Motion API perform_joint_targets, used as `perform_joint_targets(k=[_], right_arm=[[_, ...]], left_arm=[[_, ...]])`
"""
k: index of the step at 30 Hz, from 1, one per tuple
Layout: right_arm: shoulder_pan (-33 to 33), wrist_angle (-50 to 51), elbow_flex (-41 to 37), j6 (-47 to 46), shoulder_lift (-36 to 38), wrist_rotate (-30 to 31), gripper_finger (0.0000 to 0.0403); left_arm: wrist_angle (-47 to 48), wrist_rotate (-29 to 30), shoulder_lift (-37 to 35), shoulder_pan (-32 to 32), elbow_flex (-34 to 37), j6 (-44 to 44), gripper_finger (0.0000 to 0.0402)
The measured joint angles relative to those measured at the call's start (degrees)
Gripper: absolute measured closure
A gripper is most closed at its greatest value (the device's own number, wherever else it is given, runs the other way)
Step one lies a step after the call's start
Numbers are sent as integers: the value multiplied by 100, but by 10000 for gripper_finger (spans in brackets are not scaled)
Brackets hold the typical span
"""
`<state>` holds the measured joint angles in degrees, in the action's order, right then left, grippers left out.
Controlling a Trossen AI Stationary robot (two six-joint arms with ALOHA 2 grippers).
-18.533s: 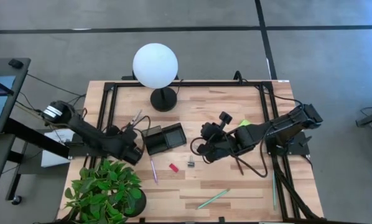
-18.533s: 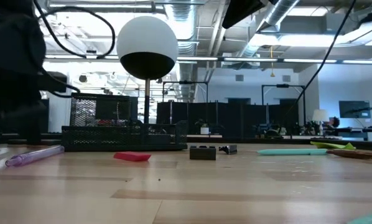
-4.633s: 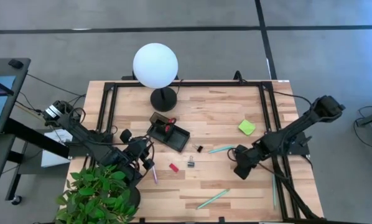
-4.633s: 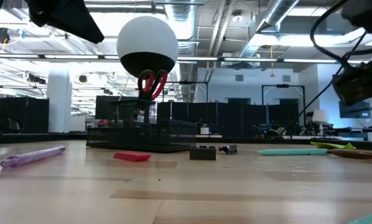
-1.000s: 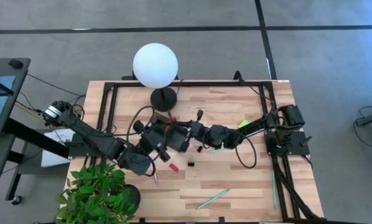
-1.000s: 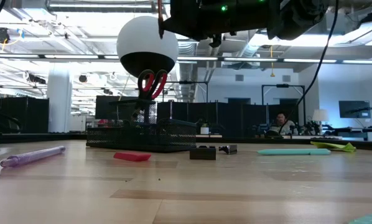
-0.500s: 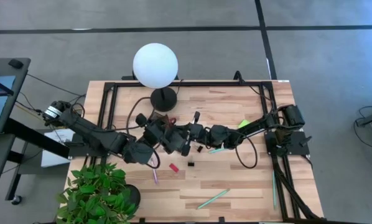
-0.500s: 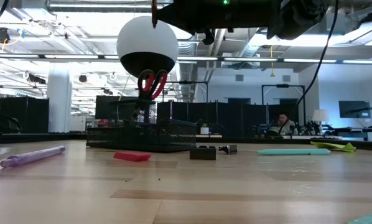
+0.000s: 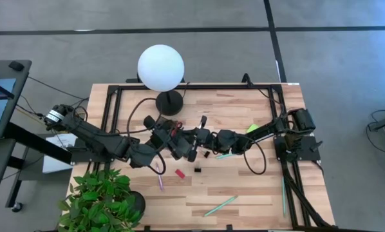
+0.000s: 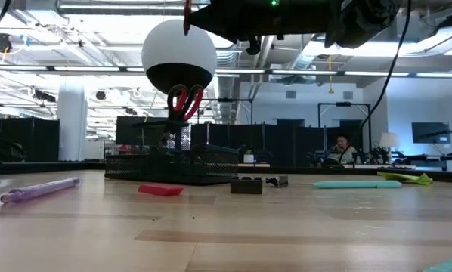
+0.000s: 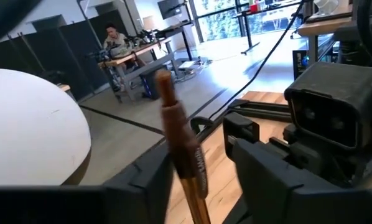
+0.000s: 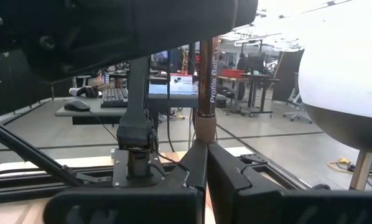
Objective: Pick and place office supplies into organizer
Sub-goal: Put the brown pen into the black desk organizer
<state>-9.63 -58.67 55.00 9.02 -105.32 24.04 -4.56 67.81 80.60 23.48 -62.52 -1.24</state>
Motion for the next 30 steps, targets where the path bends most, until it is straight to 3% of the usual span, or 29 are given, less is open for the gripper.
perform_joint_targets(k=[7, 12, 16, 18, 22, 26, 30], right_arm=[[2, -2, 0, 63, 0, -3, 403], [-51, 115, 0, 346, 2, 64, 403], [-137, 160, 0, 628, 3, 557, 403], [-246, 172, 0, 855, 27, 995, 403], [-624, 135, 4, 1359, 122, 1822, 403], [-1082, 125, 7, 1633, 225, 2416, 403], [-1516, 116, 0, 1455, 208, 2585, 403]], left_arm=[[9, -11, 0, -178, 0, -13, 378], [24, 127, 0, -249, 0, -9, 372], [595, 575, 0, -231, 0, 314, 372], [1261, 652, 0, -220, 0, 946, 377], [3018, 469, 8, -222, 0, 3128, 377], [4596, 946, 120, -238, 8, 5055, 377], [4991, 1189, 173, -250, 256, 6307, 377]])
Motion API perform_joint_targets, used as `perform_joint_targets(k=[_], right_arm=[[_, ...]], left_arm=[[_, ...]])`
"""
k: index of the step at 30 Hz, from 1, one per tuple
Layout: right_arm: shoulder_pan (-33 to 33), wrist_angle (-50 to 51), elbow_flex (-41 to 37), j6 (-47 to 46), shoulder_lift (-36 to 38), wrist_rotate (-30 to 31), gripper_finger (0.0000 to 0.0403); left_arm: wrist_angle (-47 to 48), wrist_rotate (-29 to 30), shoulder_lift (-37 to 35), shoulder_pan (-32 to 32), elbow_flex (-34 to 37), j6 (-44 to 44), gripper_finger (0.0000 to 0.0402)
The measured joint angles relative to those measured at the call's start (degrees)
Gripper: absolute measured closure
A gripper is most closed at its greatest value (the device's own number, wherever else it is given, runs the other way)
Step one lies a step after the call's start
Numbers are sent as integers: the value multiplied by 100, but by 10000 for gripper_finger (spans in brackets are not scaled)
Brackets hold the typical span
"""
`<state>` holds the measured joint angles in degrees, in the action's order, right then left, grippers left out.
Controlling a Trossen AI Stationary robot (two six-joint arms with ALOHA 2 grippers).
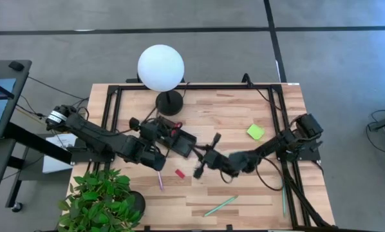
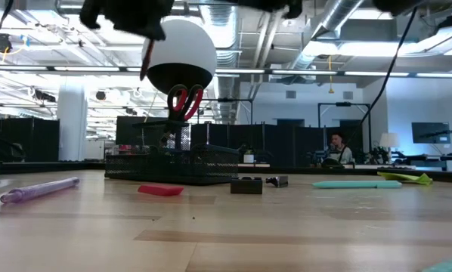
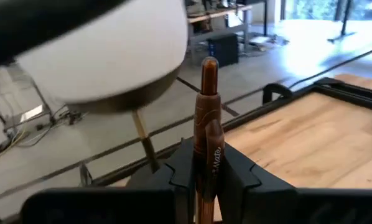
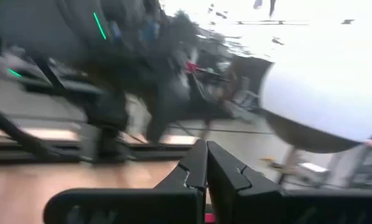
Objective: Pick and place office supplies into organizer
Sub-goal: Put the brown pen into the black desk organizer
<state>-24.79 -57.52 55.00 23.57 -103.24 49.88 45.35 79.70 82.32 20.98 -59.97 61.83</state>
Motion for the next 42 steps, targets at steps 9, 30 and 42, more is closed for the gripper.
perform_joint_targets(k=[9, 30, 42], right_arm=[[-751, -88, 0, -145, -2, -171, 403], [-428, -122, 1, -83, -6, -198, 403], [-357, 232, 2, -61, -13, -181, 403]], left_arm=[[-1667, 536, 248, 1, 1196, 515, 377], [-2827, -76, 517, -1243, 1263, -1130, 377], [-3957, -897, 1259, -1351, 1254, -2431, 375]])
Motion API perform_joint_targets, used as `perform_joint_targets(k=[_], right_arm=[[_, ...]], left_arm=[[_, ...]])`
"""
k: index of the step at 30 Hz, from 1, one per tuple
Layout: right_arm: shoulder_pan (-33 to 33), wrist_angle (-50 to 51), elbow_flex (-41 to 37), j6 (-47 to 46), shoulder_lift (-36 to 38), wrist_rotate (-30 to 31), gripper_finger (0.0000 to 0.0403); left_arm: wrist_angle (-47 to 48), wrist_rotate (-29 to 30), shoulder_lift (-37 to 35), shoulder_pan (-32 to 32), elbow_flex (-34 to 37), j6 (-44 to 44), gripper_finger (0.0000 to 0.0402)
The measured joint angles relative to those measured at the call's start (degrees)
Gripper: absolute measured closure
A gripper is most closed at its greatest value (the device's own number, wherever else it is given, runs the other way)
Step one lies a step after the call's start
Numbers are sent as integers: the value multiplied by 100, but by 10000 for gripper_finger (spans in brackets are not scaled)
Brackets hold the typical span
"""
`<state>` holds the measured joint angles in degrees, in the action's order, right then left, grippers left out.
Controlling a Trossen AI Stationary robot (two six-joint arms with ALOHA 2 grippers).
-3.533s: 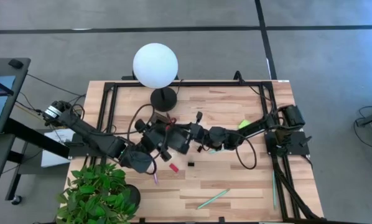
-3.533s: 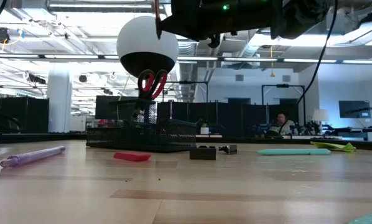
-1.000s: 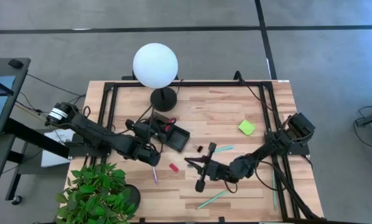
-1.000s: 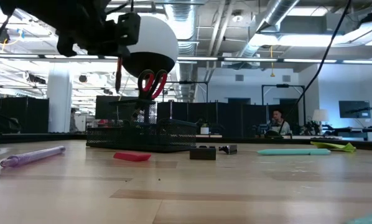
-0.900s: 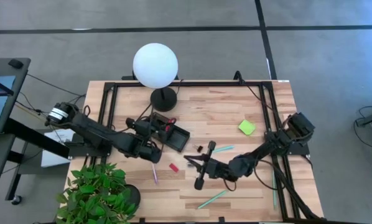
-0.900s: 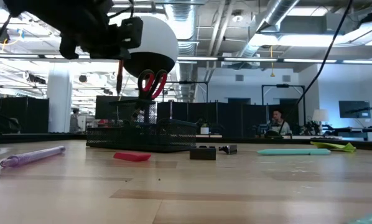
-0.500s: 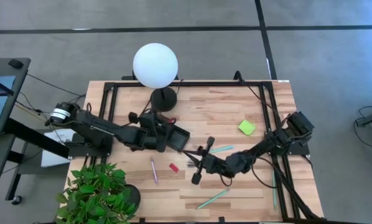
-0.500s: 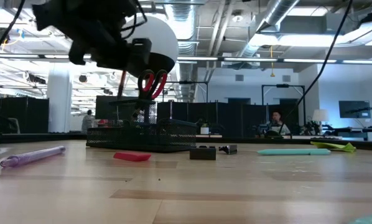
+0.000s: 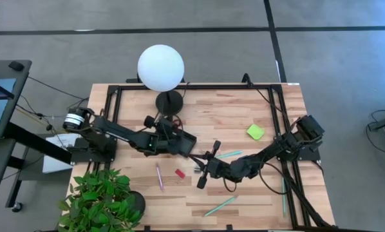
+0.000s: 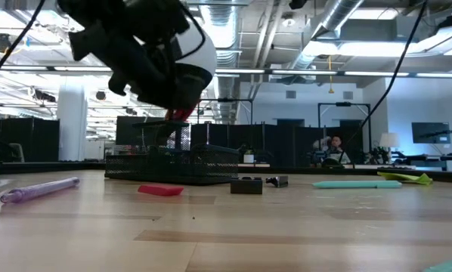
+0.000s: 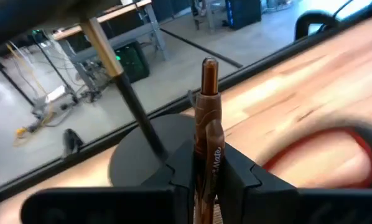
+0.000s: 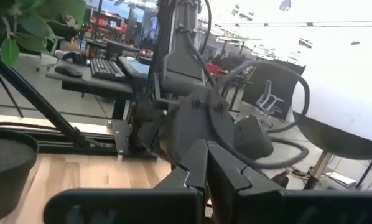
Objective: Pick and place office supplies into organizer
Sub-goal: Put the brown pen into the black desk organizer, then put the blue pen into the black desk organizer
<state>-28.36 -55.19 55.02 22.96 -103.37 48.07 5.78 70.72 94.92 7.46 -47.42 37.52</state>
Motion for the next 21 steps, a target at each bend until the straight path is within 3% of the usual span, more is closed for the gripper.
perform_joint_targets(k=[10, 17, 19, 21], right_arm=[[37, 160, 0, 0, 0, 2, 403], [29, 161, 0, 5, 0, 33, 403], [3, 161, 0, 143, 0, 186, 403], [-66, 167, 0, 449, 16, 715, 403]], left_arm=[[116, -274, 39, -2, -87, -169, 315], [157, -281, 39, 55, -448, -1193, 272], [133, -269, 39, 154, -668, -1618, 264], [192, -259, 39, 274, -894, -1965, 258]])
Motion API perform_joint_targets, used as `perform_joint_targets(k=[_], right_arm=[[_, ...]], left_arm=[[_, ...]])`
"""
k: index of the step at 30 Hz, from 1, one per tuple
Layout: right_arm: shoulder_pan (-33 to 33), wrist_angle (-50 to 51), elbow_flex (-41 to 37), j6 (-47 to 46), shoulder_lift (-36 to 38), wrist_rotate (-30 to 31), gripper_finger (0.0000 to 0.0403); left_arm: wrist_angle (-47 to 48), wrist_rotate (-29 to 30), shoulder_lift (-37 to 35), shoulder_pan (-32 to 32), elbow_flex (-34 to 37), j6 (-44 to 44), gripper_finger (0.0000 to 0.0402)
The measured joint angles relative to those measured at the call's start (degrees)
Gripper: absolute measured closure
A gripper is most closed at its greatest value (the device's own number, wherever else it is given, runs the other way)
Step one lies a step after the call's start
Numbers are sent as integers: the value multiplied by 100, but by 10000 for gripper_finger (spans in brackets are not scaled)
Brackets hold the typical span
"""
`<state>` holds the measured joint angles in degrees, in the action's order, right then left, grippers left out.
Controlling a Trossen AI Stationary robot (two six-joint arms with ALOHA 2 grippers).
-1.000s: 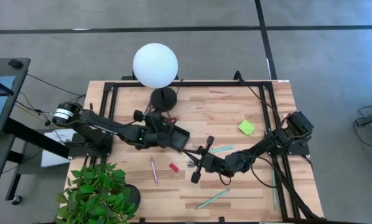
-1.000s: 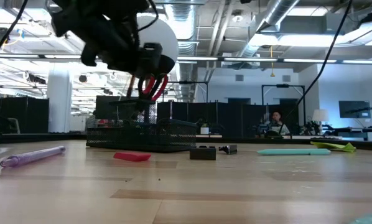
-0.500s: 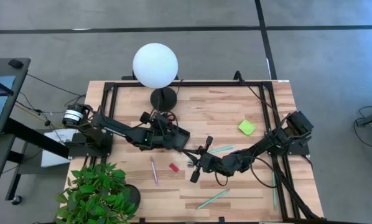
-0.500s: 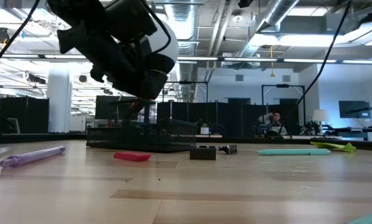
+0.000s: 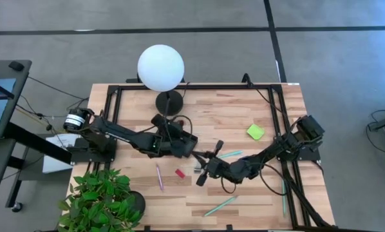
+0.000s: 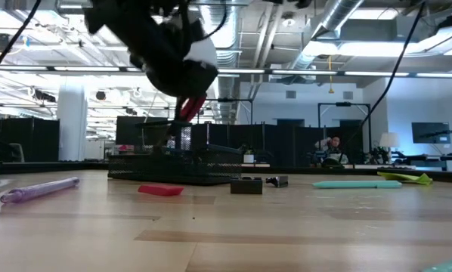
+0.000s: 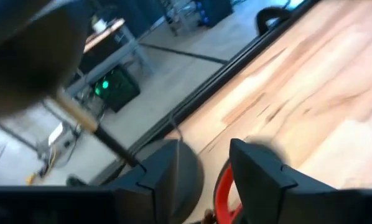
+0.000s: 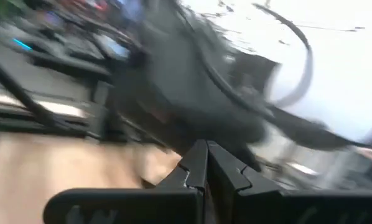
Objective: Pick and place office supplies into organizer
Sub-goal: Put the blue pen into the black desk organizer
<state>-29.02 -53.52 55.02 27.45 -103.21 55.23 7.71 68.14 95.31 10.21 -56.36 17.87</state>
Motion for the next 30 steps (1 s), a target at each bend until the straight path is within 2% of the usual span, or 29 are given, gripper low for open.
perform_joint_targets(k=[3, 6, 8, 10, 15, 20, 23, 25, 27, 30], right_arm=[[-206, -12, 0, 285, 93, 1260, 403], [-523, -6, 0, 568, 212, 2464, 403], [-809, -5, 0, 763, 319, 2980, 403], [-1148, -5, -1, 863, 419, 3222, 403], [-2117, -6, -2, 767, 653, 3470, 403], [-3138, -24, -270, -234, 1005, 3467, 403], [-3661, -10, -458, -690, 1214, 3271, 403], [-3813, -24, -590, -919, 1332, 2723, 403], [-3774, 160, -722, -1163, 1388, 2289, 403], [-3481, 854, -775, -1739, 1398, 2260, 403]], left_arm=[[642, 40, 0, 198, -527, -127, 251], [1718, 250, 0, 386, -1102, 69, 248], [2466, 282, 0, 498, -1485, 278, 248], [3143, 302, 0, 601, -1829, 531, 248], [4590, 302, -2, 824, -2533, 1005, 248], [5460, -76, -2, 1143, -3182, 974, 248], [5495, -171, -2, 1299, -3458, 963, 248], [5470, -173, -4, 1387, -3604, 939, 248], [5333, -186, -9, 1449, -3650, 948, 248], [4789, -588, -9, 1495, -3650, 1246, 248]])
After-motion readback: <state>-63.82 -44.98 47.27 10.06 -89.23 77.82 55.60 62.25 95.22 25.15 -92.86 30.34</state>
